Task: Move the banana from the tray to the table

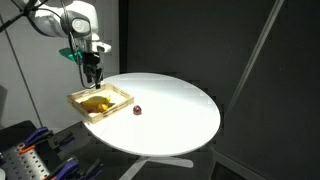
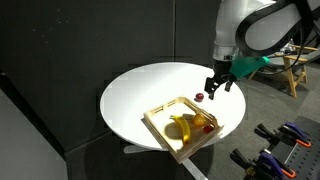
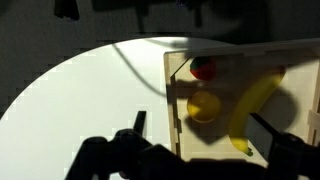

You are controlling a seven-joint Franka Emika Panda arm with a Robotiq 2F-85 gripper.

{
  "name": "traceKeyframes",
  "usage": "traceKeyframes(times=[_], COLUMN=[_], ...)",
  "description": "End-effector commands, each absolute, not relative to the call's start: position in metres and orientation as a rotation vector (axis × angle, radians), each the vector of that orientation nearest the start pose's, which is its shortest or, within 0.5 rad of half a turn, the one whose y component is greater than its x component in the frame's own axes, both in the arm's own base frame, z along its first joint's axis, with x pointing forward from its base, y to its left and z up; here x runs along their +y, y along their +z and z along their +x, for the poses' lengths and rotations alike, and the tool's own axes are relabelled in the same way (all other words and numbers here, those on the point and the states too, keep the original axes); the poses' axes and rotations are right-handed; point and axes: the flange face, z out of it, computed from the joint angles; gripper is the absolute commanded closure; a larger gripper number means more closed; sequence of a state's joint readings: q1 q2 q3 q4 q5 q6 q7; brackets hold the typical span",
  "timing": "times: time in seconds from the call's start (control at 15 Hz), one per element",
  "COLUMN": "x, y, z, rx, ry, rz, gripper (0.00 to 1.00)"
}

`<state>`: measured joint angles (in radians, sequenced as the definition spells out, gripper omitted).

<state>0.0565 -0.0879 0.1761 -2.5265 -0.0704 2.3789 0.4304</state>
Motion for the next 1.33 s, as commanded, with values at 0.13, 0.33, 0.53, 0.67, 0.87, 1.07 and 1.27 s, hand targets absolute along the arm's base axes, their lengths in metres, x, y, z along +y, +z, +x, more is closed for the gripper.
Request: traceKeyframes(times=[0.13,0.33,0.53,0.67,0.87,1.07,1.27], x=[0.104,0.108,0.114,0.122,0.132,0.140,0.143], y=[0.302,0.301,0.301,0.300,0.296,0.291,0.283], z=[0.436,0.437,0.436,0.435,0.435,0.438,0.445], rx=[0.256,0.289,0.353,0.386,0.442,0.511,0.592], ry=[0.061,0.059,0.046,0.036,0.018,-0.008,-0.023], rz=[-3.210,-3.209,-3.206,-3.204,-3.198,-3.180,-3.157], gripper=[0.00,0.00,0.00,0.00,0.00,0.00,0.00])
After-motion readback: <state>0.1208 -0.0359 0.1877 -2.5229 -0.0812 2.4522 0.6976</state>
